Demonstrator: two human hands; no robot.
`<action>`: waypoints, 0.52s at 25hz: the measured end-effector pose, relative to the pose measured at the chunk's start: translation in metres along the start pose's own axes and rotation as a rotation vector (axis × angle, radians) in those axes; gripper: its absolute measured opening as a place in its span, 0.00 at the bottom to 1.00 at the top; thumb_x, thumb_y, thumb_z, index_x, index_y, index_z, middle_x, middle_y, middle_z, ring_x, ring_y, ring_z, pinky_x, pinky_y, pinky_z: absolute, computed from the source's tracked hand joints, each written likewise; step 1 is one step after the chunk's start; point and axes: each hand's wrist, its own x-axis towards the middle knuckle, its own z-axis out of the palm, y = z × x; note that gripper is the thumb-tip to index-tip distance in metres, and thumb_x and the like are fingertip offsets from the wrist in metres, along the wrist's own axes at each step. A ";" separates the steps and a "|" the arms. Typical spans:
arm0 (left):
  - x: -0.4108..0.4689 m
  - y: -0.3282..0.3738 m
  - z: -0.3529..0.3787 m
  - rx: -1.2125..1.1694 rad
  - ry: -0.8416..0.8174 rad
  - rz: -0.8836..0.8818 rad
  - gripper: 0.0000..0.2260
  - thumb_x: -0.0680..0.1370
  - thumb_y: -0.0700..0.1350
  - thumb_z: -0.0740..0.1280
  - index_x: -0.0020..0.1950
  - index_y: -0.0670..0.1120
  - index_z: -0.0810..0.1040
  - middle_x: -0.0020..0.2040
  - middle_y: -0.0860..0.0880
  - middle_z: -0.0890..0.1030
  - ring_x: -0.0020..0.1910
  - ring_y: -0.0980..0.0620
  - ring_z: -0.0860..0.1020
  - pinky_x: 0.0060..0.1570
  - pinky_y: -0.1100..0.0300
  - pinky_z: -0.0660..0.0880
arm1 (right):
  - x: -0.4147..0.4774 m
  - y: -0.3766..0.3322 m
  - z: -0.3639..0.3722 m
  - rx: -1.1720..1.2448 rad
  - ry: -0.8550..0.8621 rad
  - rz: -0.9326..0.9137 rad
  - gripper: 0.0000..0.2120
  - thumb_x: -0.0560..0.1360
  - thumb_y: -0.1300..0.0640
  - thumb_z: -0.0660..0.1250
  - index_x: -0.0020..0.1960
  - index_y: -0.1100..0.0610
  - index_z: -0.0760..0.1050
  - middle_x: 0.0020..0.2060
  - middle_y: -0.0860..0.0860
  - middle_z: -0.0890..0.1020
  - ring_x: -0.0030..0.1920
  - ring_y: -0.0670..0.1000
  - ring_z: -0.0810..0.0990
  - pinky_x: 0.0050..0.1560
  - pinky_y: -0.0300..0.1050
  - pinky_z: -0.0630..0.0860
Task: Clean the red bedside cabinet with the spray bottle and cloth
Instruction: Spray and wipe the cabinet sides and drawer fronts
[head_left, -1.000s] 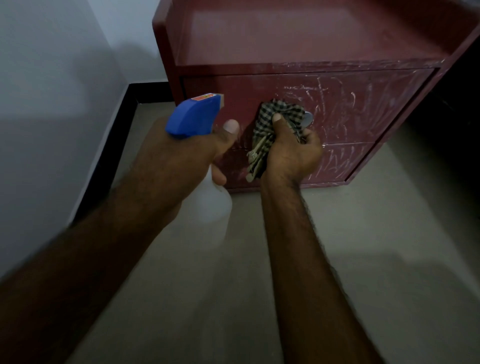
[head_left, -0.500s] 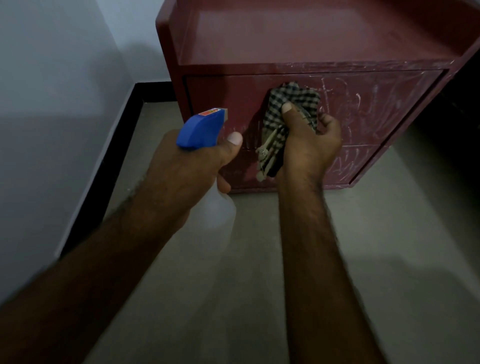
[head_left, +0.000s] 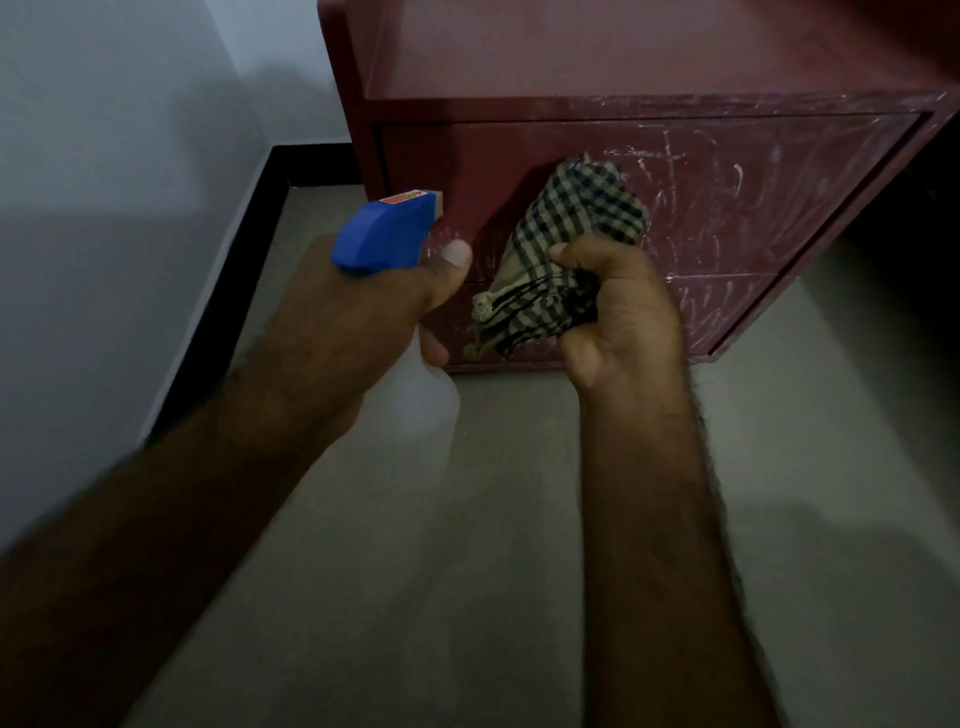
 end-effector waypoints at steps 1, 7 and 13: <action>-0.001 0.000 0.000 -0.002 -0.001 0.002 0.19 0.77 0.57 0.70 0.60 0.44 0.76 0.41 0.50 0.82 0.31 0.56 0.82 0.42 0.55 0.76 | -0.002 -0.002 0.001 0.000 -0.030 0.032 0.28 0.68 0.74 0.68 0.69 0.68 0.74 0.58 0.63 0.85 0.55 0.62 0.86 0.49 0.64 0.85; -0.004 -0.002 -0.006 0.008 0.017 0.018 0.17 0.77 0.56 0.69 0.61 0.47 0.76 0.43 0.53 0.81 0.32 0.62 0.81 0.41 0.60 0.75 | -0.004 0.002 -0.006 -0.019 -0.033 0.088 0.17 0.70 0.74 0.67 0.57 0.66 0.81 0.52 0.58 0.87 0.52 0.61 0.87 0.50 0.62 0.85; -0.004 -0.005 -0.013 0.002 0.035 -0.005 0.14 0.78 0.55 0.70 0.55 0.46 0.77 0.42 0.52 0.80 0.31 0.59 0.81 0.35 0.64 0.75 | 0.009 0.023 -0.013 -0.163 0.053 0.221 0.16 0.73 0.73 0.72 0.59 0.65 0.82 0.51 0.59 0.88 0.52 0.61 0.88 0.52 0.57 0.86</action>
